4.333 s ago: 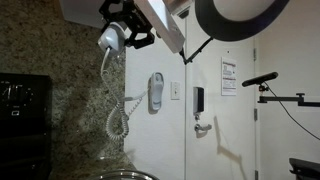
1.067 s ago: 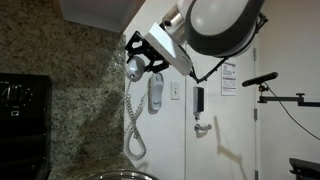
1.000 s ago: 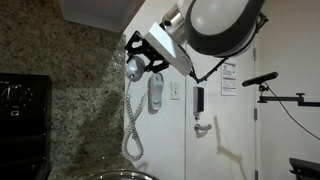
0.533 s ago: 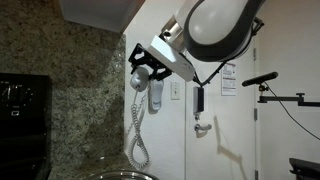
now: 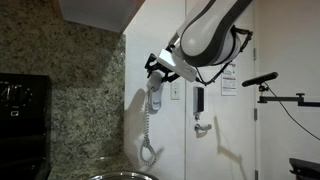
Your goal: Hang the intercom headset on the holder
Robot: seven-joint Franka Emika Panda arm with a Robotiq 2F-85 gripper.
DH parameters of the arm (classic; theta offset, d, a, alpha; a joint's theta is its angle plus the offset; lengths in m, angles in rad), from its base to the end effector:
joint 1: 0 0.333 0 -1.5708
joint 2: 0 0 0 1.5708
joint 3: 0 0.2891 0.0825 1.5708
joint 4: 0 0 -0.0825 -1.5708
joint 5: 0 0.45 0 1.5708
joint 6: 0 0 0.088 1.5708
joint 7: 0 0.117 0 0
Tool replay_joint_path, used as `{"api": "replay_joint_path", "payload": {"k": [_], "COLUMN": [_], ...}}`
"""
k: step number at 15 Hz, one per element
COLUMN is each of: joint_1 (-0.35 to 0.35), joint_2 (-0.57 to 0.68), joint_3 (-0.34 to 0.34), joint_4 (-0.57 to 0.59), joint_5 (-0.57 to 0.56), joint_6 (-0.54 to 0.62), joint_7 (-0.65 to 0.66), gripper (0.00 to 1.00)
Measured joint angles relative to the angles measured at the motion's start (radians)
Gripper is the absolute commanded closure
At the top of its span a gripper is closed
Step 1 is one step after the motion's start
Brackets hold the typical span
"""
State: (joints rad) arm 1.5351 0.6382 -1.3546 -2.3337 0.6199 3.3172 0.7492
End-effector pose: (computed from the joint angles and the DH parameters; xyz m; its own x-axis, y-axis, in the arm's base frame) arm 0.5988 0.0517 0.3184 0.2251 -0.6301 0.7432 -0.5529 -0.7107 -0.4350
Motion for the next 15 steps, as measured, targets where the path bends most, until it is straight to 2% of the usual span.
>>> {"api": "replay_joint_path", "payload": {"k": [6, 7, 12, 13, 15], "joint_1": [-0.066, -0.075, -0.086, -0.086, -0.086], "joint_2": [0.055, 0.062, 0.075, 0.076, 0.078], "joint_3": [-0.004, -0.004, -0.004, -0.004, -0.003], "joint_4": [0.0, 0.0, 0.0, 0.0, 0.0], "joint_5": [0.012, 0.016, 0.029, 0.029, 0.029], "joint_6": [-0.001, -0.001, -0.004, -0.004, -0.004], "joint_7": [0.004, 0.005, 0.007, 0.007, 0.007], "gripper": [0.66, 0.41, 0.41, 0.66, 0.66]}}
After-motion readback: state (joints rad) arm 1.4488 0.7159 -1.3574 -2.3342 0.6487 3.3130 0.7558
